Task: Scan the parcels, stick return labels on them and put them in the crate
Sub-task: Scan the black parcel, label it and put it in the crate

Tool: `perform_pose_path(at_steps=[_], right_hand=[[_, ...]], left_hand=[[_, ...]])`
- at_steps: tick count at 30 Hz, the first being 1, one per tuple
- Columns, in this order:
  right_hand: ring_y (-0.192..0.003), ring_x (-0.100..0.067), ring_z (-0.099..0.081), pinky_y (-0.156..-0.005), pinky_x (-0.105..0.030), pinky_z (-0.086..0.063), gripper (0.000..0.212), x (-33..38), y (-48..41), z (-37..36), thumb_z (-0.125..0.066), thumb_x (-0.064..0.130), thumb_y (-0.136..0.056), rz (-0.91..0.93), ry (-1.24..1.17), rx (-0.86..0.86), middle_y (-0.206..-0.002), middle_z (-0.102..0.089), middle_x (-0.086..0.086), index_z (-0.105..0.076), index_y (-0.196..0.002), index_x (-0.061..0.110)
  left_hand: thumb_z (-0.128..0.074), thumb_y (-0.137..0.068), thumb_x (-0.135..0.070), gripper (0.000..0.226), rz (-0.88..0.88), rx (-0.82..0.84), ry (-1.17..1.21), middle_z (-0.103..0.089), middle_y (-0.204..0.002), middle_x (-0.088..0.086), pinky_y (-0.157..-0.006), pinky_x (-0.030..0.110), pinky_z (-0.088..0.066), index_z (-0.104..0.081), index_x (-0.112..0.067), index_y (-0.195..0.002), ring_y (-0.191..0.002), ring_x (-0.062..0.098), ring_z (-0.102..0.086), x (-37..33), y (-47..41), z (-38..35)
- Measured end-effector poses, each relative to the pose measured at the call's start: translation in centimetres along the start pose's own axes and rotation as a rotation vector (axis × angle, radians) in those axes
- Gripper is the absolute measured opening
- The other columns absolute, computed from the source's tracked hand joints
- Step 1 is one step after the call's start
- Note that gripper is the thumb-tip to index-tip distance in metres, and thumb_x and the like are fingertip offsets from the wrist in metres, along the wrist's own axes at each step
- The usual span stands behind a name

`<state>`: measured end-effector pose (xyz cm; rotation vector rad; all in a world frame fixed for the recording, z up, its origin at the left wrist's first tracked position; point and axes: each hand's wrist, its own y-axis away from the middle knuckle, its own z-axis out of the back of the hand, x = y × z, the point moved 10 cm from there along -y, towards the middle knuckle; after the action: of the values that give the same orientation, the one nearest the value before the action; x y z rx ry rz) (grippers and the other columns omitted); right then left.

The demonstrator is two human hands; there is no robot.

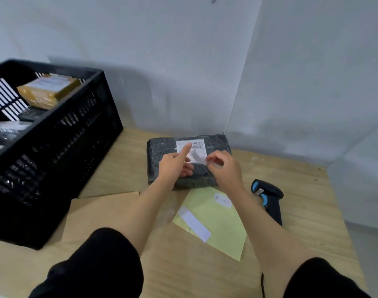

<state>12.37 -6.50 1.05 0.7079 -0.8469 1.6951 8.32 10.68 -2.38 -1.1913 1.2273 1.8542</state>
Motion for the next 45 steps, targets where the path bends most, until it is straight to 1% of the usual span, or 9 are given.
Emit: perform_pose_path(at_steps=[7,14,20,27,29,33,36,39,45], right_hand=[[-0.095,-0.02,-0.053,-0.085,-0.047,-0.046,0.009,3.1,-3.7,-2.7,-0.07,0.018,-0.083,0.129,0.182,-0.004,-0.094,-0.069,0.001,-0.074,-0.091,0.02],[-0.12,-0.013,-0.038,-0.098,-0.035,-0.033,0.055,0.1,-5.0,-3.8,-0.068,0.054,-0.074,-0.121,0.016,-0.066,-0.127,-0.05,0.006,-0.055,-0.123,0.032],[-0.069,-0.018,-0.071,-0.056,-0.029,-0.06,0.049,-4.2,-3.6,-6.6,-0.076,0.014,-0.08,-0.612,-0.564,0.019,-0.098,-0.068,-0.005,-0.046,-0.119,0.02],[-0.073,-0.011,-0.066,-0.048,-0.018,-0.055,0.03,-5.5,-4.0,-4.1,-0.069,-0.003,-0.081,-0.645,-0.585,-0.195,-0.085,-0.06,0.005,-0.054,-0.103,0.011],[-0.074,-0.011,-0.066,-0.051,-0.019,-0.056,0.033,-5.2,-4.3,-3.1,-0.069,-0.003,-0.081,-0.61,-0.529,-0.176,-0.088,-0.06,0.003,-0.051,-0.105,0.011],[-0.074,-0.008,-0.068,-0.049,-0.014,-0.051,0.035,-2.9,-5.1,-3.8,-0.071,0.0,-0.081,-0.432,-0.352,0.074,-0.092,-0.064,0.001,-0.048,-0.101,0.016],[-0.063,-0.004,-0.071,-0.048,-0.014,-0.05,0.034,-1.5,-5.2,-4.5,-0.072,0.001,-0.08,-0.361,-0.287,0.185,-0.09,-0.069,-0.002,-0.046,-0.093,0.02],[-0.057,-0.008,-0.067,-0.047,-0.018,-0.049,0.036,-0.7,-5.5,-4.3,-0.075,0.002,-0.077,-0.302,-0.272,0.218,-0.087,-0.072,-0.018,-0.048,-0.093,0.02],[-0.092,-0.012,-0.065,-0.074,-0.028,-0.052,0.052,-1.0,-4.8,-3.7,-0.083,0.021,-0.071,-0.343,-0.41,0.176,-0.105,-0.067,-0.005,-0.051,-0.112,0.019]], left_hand=[[-0.064,-0.085,-0.012,0.017,0.183,0.024,0.122,-0.073,-0.08,0.012,-0.054,0.02,-0.055,-0.067,0.001,-0.095,-0.063,0.017,-0.07,-1.6,-3.7,2.6],[-0.057,-0.087,-0.003,0.007,0.188,-0.019,0.251,-0.07,-0.08,0.012,-0.069,0.024,-0.055,-0.063,-0.003,-0.085,-0.067,0.017,-0.066,0.2,-6.3,5.0],[-0.059,-0.09,-0.007,0.009,0.153,0.008,0.312,-0.072,-0.089,0.012,-0.067,0.019,-0.056,-0.065,-0.003,-0.095,-0.072,0.014,-0.066,1.9,-6.9,5.1],[-0.064,-0.088,-0.024,0.025,0.152,0.283,0.459,-0.074,-0.103,0.003,-0.078,0.023,-0.053,-0.066,-0.011,-0.11,-0.097,0.015,-0.07,2.8,-6.7,4.4],[-0.066,-0.087,-0.024,0.029,0.132,0.202,0.505,-0.074,-0.1,0.001,-0.076,0.021,-0.051,-0.065,-0.011,-0.113,-0.09,0.013,-0.07,3.0,-7.1,6.1],[-0.071,-0.083,-0.027,0.024,-0.17,-0.028,0.128,-0.071,-0.087,-0.008,-0.063,0.011,-0.046,-0.07,-0.014,-0.104,-0.073,0.0,-0.064,-1.2,-7.3,8.3],[-0.075,-0.079,-0.028,0.029,-0.503,0.144,-0.374,-0.07,-0.096,-0.014,-0.077,0.012,-0.047,-0.07,-0.024,-0.107,-0.088,-0.001,-0.063,-6.6,-5.6,3.9],[-0.075,-0.078,-0.025,0.041,-0.562,0.326,-0.843,-0.07,-0.101,-0.009,-0.089,0.03,-0.045,-0.066,-0.024,-0.118,-0.096,0.009,-0.061,-6.9,-5.0,-0.3],[-0.074,-0.077,-0.005,0.013,-0.29,0.266,-0.575,-0.07,-0.088,0.008,-0.072,0.028,-0.054,-0.07,-0.008,-0.089,-0.079,0.019,-0.064,-4.8,-6.4,0.8]])
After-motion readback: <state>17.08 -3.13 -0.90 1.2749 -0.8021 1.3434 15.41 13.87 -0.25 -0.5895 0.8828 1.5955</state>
